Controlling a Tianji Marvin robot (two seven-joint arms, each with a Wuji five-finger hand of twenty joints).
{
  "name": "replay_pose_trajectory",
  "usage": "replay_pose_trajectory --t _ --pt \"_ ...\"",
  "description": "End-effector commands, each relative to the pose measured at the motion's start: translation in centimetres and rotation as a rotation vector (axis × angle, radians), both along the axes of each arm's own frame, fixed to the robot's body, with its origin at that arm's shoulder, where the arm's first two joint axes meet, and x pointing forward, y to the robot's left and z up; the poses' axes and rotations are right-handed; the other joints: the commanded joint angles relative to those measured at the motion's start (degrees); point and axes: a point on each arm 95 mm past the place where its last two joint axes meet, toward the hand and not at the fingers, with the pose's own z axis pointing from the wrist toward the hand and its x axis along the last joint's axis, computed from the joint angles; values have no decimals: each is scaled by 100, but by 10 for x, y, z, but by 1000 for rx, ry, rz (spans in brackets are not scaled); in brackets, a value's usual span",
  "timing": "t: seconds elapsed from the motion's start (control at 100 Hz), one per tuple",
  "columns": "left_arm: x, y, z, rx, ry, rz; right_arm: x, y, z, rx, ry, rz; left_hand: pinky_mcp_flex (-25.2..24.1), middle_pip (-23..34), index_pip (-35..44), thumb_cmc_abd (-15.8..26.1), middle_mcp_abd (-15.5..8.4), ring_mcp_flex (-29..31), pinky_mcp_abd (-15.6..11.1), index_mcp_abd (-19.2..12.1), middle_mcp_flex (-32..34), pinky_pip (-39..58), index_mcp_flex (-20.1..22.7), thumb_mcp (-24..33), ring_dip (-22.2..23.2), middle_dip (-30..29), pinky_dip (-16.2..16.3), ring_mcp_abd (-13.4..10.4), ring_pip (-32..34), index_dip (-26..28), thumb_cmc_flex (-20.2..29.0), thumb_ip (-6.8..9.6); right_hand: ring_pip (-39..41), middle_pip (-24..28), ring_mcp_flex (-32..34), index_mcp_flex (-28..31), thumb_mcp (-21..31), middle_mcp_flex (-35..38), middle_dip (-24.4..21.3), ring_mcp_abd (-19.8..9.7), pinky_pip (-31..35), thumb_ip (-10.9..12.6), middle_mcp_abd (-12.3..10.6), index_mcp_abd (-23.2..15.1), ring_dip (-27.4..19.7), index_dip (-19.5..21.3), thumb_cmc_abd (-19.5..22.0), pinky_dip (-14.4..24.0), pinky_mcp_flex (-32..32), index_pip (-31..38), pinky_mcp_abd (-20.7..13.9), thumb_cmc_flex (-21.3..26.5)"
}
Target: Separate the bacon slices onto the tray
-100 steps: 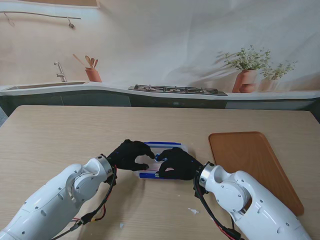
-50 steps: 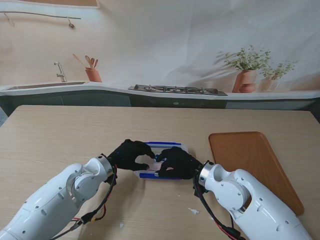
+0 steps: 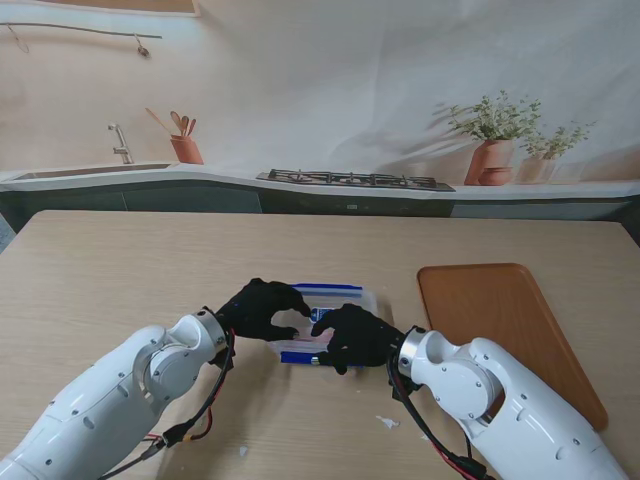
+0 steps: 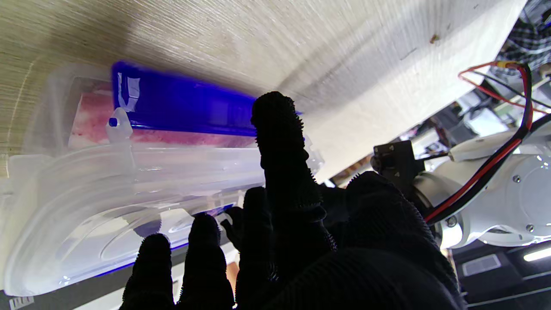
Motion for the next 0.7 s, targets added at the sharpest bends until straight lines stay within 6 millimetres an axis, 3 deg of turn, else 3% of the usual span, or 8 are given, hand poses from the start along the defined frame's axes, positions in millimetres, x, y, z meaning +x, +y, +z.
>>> replay_pose_trajectory --t 0.0,0.22,0.5,0.69 --pt "-13 7 -32 65 91 6 -5 0 -10 -3 6 6 -112 52 -20 16 164 205 72 541 73 42 124 -162 33 -1 -37 908 85 -94 -163 -9 32 114 -107 95 58 72 21 -44 -69 12 39 -249 25 12 -54 -30 -29 35 -6 -19" --pt "-13 7 -33 69 93 6 -5 -4 8 51 -112 14 -114 55 -25 17 143 209 81 533 81 39 126 -170 35 0 -41 905 86 -96 -158 -8 61 82 -38 -90 135 198 -1 -109 -70 15 134 -258 38 -94 -90 -45 43 -164 28 -46" --pt "-13 7 -33 78 81 -6 15 -13 25 48 -236 -67 -118 70 1 22 116 195 68 502 32 43 82 -189 41 11 -41 890 89 -80 -174 -4 61 -136 -87 -1897 246 -237 -79 -28 -69 21 340 -506 48 -544 16 -71 101 -1372 59 -94" --pt "-13 7 -34 81 84 -10 35 -18 20 15 -286 -183 -130 81 12 -17 117 174 69 516 16 44 60 -176 43 19 -41 881 88 -73 -170 0 71 -84 -155 -2294 294 -637 -66 -61 -41 46 297 -517 50 -657 19 -41 66 -1684 46 17"
